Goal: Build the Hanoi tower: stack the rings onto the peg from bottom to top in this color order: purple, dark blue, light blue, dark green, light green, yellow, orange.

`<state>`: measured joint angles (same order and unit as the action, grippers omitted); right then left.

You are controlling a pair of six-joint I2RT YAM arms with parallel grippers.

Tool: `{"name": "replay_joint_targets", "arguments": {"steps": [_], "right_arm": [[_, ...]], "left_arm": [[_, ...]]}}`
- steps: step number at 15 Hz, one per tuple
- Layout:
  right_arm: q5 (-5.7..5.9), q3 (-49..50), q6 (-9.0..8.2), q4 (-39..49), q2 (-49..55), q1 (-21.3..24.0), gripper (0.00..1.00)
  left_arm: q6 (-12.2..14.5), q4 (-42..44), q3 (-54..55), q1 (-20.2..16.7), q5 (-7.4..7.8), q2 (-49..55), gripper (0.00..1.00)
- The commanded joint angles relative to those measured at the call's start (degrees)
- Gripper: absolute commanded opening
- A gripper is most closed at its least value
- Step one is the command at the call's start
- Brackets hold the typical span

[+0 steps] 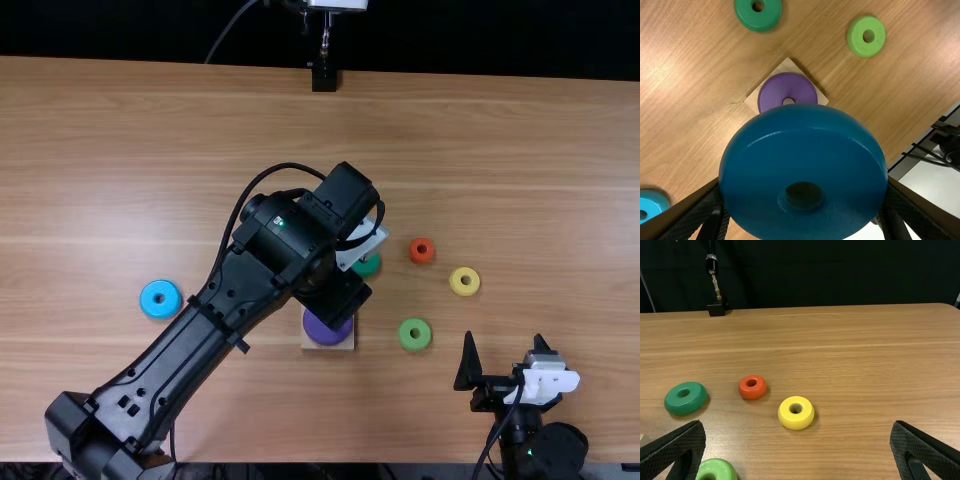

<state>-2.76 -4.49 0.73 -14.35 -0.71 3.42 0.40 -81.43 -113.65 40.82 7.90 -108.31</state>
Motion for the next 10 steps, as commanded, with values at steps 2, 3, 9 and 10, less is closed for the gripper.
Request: {"name": "replay_joint_targets", "arguments": {"steps": [2, 3, 9, 10], "right_arm": [[0.13, 3.9, -0.52, -4.1, 0.7, 0.4, 1.0], [0.13, 3.9, -0.42, -4.1, 0.7, 0.4, 1.0], [0.13, 3.9, -0.42, -4.1, 0.7, 0.4, 1.0], [0.13, 3.9, -0.42, -4.1, 0.7, 0.4, 1.0]], "left_arm": [[-0.4, 0.2, -1.3, 1.3, 0.54, -2.6, 0.0], [-0.4, 0.5, -1.2, 1.3, 0.54, -2.7, 0.0], [-0.1, 0.0, -1.1, 1.0, 0.33, -3.7, 0.31], [0.0, 0.0, -1.1, 0.8, 0.33, -3.7, 0.73]]}}
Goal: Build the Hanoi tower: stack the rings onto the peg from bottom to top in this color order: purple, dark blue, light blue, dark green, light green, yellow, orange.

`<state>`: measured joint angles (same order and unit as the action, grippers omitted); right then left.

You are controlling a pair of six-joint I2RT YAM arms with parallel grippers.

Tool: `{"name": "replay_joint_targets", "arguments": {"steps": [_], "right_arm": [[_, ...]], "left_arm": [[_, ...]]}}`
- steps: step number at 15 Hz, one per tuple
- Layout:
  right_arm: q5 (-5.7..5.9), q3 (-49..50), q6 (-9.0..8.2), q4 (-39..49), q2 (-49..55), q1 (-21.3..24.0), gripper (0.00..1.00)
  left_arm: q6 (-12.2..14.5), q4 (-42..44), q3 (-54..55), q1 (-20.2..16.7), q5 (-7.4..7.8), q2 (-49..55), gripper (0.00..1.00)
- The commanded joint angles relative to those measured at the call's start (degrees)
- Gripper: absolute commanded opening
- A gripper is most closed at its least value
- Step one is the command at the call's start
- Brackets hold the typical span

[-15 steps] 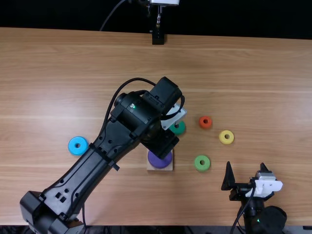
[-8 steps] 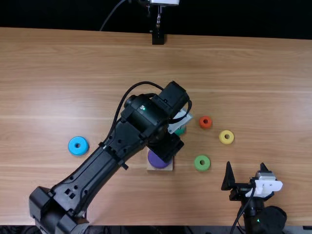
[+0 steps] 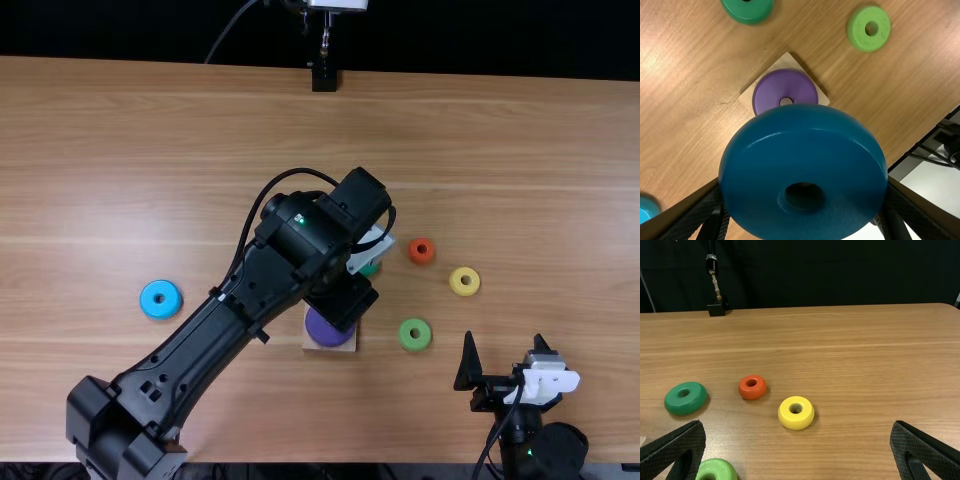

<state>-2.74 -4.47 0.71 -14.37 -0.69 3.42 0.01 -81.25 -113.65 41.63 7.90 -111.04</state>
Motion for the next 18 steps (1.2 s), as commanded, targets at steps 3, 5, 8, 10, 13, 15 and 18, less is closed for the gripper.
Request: {"name": "replay_joint_targets", "arguments": {"steps": [3, 5, 8, 10, 13, 15, 18], "right_arm": [[0.11, 3.9, -0.39, -4.0, 0.7, 0.4, 1.0], [0.11, 3.9, -0.39, -4.0, 0.7, 0.4, 1.0], [0.11, 3.9, -0.39, -4.0, 0.7, 0.4, 1.0], [0.11, 3.9, -0.39, -4.0, 0.7, 0.4, 1.0], [0.11, 3.9, -0.39, -4.0, 0.7, 0.4, 1.0], [0.11, 3.9, -0.39, -4.0, 0.7, 0.4, 1.0], [0.11, 3.9, -0.39, -4.0, 0.7, 0.4, 1.0]], "left_arm": [[0.1, -0.9, -1.0, -0.1, 0.43, -1.0, 1.0], [0.3, -0.8, -1.0, -0.2, 0.33, -1.0, 1.0], [0.7, -0.5, -1.1, -0.4, 0.22, -0.9, 1.0], [0.9, 0.6, -2.1, -1.1, -0.2, -0.7, 1.0], [1.0, 1.8, -6.1, -9.4, 0.33, -0.4, 1.0], [1.1, 1.8, -6.3, -14.5, 0.22, -0.3, 1.0], [1.3, 1.4, -4.5, -23.9, -0.31, 3.0, 1.0]]}}
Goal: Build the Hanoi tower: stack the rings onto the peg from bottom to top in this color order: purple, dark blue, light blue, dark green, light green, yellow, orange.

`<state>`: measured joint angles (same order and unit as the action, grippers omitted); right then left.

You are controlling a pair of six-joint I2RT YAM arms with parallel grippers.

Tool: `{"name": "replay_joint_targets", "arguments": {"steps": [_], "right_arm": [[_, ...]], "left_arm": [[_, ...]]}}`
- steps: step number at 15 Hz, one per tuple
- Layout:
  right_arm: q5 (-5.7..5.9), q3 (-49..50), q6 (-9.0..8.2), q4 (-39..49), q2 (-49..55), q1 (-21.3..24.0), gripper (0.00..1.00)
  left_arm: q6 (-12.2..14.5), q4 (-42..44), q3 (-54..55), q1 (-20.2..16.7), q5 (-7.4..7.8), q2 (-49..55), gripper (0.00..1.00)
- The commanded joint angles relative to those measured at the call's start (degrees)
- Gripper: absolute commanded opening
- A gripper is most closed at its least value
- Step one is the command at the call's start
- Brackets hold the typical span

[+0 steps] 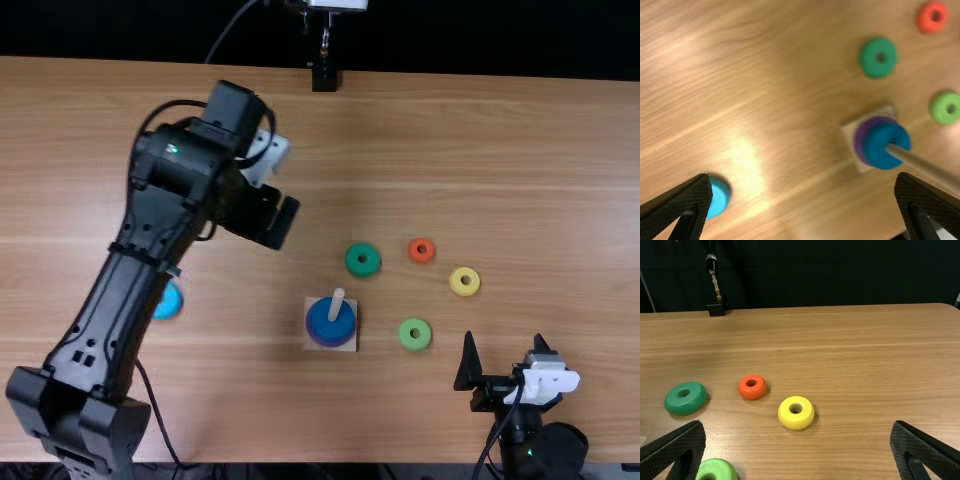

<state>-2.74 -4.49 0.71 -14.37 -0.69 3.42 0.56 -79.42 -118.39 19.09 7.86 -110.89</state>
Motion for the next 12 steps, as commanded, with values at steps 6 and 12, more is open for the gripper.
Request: {"name": "replay_joint_targets", "arguments": {"steps": [6, 12], "right_arm": [[0.11, 3.9, -0.5, -4.0, 0.7, 0.4, 1.0], [0.11, 3.9, -0.39, -4.0, 0.7, 0.4, 1.0]], "left_arm": [[5.2, 17.3, 30.7, -12.7, -0.26, 16.7, 1.0], [5.1, 34.8, 51.4, -14.1, -0.05, 26.3, 1.0]]}}
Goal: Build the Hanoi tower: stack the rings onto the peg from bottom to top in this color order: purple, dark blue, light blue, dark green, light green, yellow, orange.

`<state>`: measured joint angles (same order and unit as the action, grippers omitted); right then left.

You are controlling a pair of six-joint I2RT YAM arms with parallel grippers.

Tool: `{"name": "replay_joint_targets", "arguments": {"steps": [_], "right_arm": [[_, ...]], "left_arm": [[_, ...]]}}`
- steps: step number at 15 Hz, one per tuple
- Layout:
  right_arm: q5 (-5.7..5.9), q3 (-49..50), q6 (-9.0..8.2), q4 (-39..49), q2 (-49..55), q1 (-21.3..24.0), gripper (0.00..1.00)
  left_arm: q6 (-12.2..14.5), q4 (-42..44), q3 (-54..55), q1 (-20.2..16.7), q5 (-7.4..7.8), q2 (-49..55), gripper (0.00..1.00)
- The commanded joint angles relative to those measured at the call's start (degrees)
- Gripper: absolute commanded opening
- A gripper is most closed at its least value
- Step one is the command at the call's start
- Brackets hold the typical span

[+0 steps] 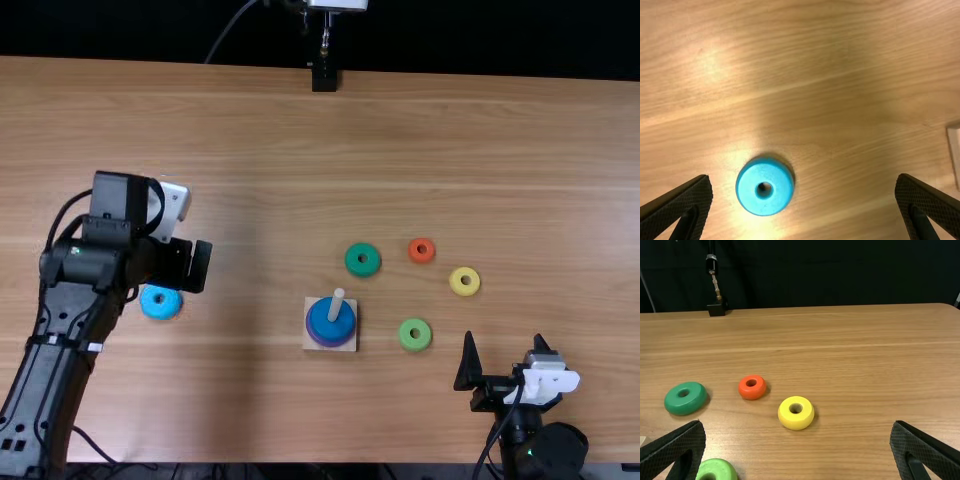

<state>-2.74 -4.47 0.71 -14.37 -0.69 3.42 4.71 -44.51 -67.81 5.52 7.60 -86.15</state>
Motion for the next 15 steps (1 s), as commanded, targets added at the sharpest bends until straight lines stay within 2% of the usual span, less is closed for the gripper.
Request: {"name": "replay_joint_targets", "arguments": {"steps": [1, 5, 15], "right_arm": [[0.11, 3.9, -0.39, -4.0, 0.7, 0.4, 1.0], [0.11, 3.9, -0.39, -4.0, 0.7, 0.4, 1.0], [0.11, 3.9, -0.39, -4.0, 0.7, 0.4, 1.0]], "left_arm": [[0.9, 2.1, 3.2, -0.5, 0.1, 2.0, 1.0], [1.1, 3.5, 7.2, -1.5, 0.1, 1.4, 1.0], [1.4, 2.6, 6.7, -3.3, -0.11, -8.8, 1.0]]}}
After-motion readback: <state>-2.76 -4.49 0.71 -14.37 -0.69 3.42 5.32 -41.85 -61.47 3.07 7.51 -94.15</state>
